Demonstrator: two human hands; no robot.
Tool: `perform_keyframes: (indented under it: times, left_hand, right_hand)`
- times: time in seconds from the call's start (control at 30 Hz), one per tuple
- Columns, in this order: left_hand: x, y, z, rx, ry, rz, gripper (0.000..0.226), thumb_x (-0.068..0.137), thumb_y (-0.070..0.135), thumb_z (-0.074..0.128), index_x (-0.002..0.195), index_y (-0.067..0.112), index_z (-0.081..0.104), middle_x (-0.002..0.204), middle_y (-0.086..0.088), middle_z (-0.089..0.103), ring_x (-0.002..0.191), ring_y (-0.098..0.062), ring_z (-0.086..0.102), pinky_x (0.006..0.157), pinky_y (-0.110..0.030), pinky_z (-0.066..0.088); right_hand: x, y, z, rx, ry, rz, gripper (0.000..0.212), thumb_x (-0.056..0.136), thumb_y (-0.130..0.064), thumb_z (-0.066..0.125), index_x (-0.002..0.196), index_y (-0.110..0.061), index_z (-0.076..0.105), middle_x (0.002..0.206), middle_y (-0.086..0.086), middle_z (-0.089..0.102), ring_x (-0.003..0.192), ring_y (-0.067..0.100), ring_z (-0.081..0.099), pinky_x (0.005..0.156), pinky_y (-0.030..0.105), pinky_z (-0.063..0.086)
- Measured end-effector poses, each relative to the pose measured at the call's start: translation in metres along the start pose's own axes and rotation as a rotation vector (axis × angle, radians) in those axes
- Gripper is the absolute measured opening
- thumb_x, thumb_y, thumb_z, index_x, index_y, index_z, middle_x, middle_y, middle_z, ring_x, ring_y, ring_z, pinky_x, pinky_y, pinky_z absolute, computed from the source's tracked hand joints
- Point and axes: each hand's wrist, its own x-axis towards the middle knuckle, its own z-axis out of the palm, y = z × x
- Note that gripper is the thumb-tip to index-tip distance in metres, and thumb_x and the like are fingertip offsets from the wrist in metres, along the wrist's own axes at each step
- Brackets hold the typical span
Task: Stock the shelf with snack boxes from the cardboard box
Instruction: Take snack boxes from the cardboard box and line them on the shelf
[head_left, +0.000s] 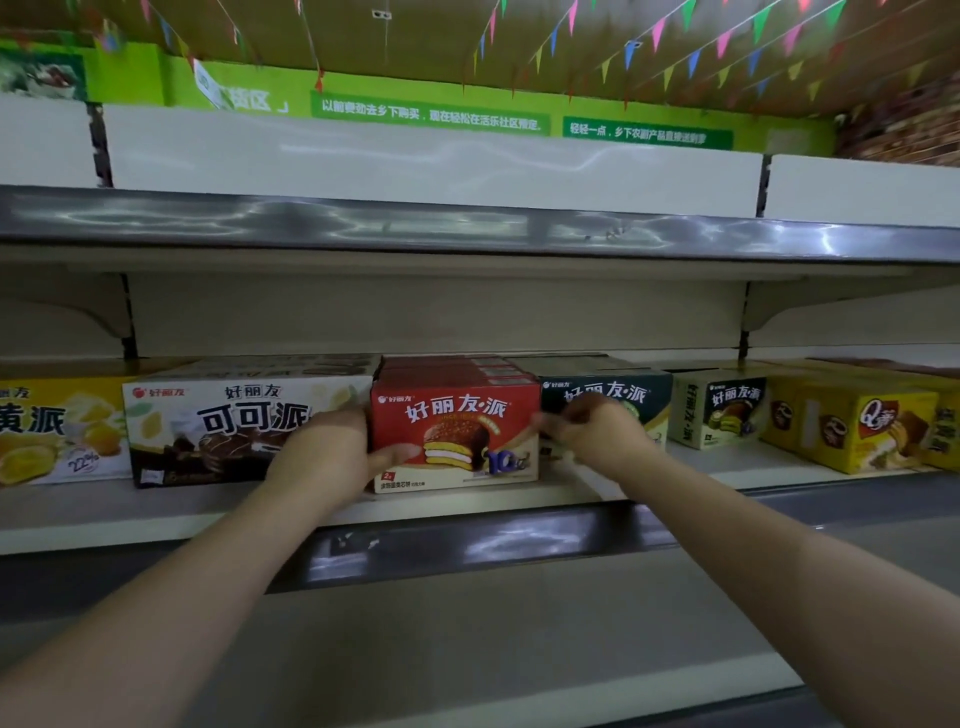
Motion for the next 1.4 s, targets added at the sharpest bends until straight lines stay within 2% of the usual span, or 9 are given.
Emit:
perform_keyframes:
  times: [0.17,0.27,0.37,0.5,0.63,0.9,1.1,1.23,1.4]
  left_hand:
    - [-0.006,0.031,-0.008,0.338,0.473,0.035,0.073,0.089,0.07,0.029,0.115,0.004,0.046,0.101,-0.015,0.058,0.085,-0.03,0.061,0.058,-0.032,0.044]
    - [0.008,0.057,0.007,0.387,0.594,0.362,0.068,0.081,0.061,0.039,0.106,0.001,0.06,0.097,-0.021,0.06,0.083,-0.037,0.061,0.072,-0.046,0.05]
    - [0.018,0.087,0.018,0.479,0.407,0.44,0.087,0.075,0.074,0.039,0.134,0.011,0.05,0.135,-0.019,0.051,0.124,-0.037,0.049,0.105,-0.064,0.031]
    - [0.033,0.111,0.025,0.516,0.1,0.288,0.107,0.071,0.086,0.043,0.152,0.025,0.01,0.159,-0.004,0.018,0.145,-0.028,0.017,0.112,-0.064,0.002]
    - [0.04,0.118,0.023,0.467,0.048,0.267,0.106,0.065,0.085,0.054,0.147,0.026,0.022,0.151,0.001,0.033,0.133,-0.026,0.035,0.103,-0.044,0.031]
    - [0.037,0.144,0.016,0.537,-0.048,0.151,0.108,0.07,0.09,0.034,0.147,0.015,0.024,0.147,-0.008,0.04,0.127,-0.03,0.044,0.099,-0.044,0.036]
    - [0.03,0.214,0.025,0.532,0.095,0.33,0.056,0.095,0.055,0.036,0.132,0.014,0.044,0.133,-0.012,0.05,0.121,-0.033,0.046,0.109,-0.056,0.026]
    - [0.012,0.27,0.038,0.462,0.142,0.381,0.042,0.093,0.034,0.045,0.13,0.015,0.047,0.132,-0.008,0.052,0.123,-0.03,0.045,0.113,-0.053,0.02]
    - [-0.02,0.361,0.056,0.333,0.218,0.418,0.037,0.092,0.033,0.045,0.125,0.017,0.05,0.127,-0.007,0.056,0.119,-0.028,0.05,0.103,-0.041,0.033]
  right_hand:
    - [0.023,0.035,-0.055,0.24,0.485,0.107,0.059,0.079,-0.034,0.077,0.12,-0.006,0.046,0.124,0.017,0.049,0.107,0.031,0.055,0.083,0.038,0.049]
    - [0.041,0.048,-0.065,0.212,0.325,0.22,0.097,0.065,-0.039,0.086,0.14,-0.008,0.033,0.142,0.017,0.037,0.128,0.035,0.043,0.106,0.046,0.04]
    - [0.06,0.061,-0.066,0.384,0.123,0.214,0.114,0.036,-0.052,0.093,0.132,-0.011,0.046,0.128,0.012,0.058,0.115,0.031,0.057,0.101,0.045,0.046]
    - [0.07,0.066,-0.066,0.602,-0.134,0.205,0.057,0.074,-0.019,0.079,0.125,-0.01,0.056,0.113,0.012,0.066,0.106,0.027,0.06,0.089,0.038,0.046]
    - [0.078,0.071,-0.059,0.67,-0.17,0.152,0.057,0.075,-0.017,0.077,0.128,-0.011,0.056,0.116,0.012,0.065,0.11,0.027,0.059,0.097,0.041,0.046]
    - [0.07,0.065,-0.062,0.415,-0.084,0.169,0.066,0.067,-0.037,0.083,0.124,-0.013,0.057,0.121,0.009,0.064,0.111,0.026,0.058,0.103,0.042,0.043]
    - [0.05,0.05,-0.081,0.452,0.045,0.235,0.066,0.077,-0.028,0.079,0.129,0.001,0.049,0.127,0.011,0.059,0.111,0.026,0.058,0.095,0.032,0.048]
    - [0.029,0.046,-0.112,0.57,0.019,0.161,0.019,0.089,-0.005,0.063,0.106,-0.002,0.054,0.113,0.018,0.062,0.081,0.021,0.061,0.07,0.026,0.054]
    - [0.007,0.09,-0.202,0.5,0.081,-0.015,0.033,0.092,-0.003,0.052,0.124,-0.007,0.057,0.104,0.013,0.062,0.084,0.023,0.059,0.054,0.021,0.047]
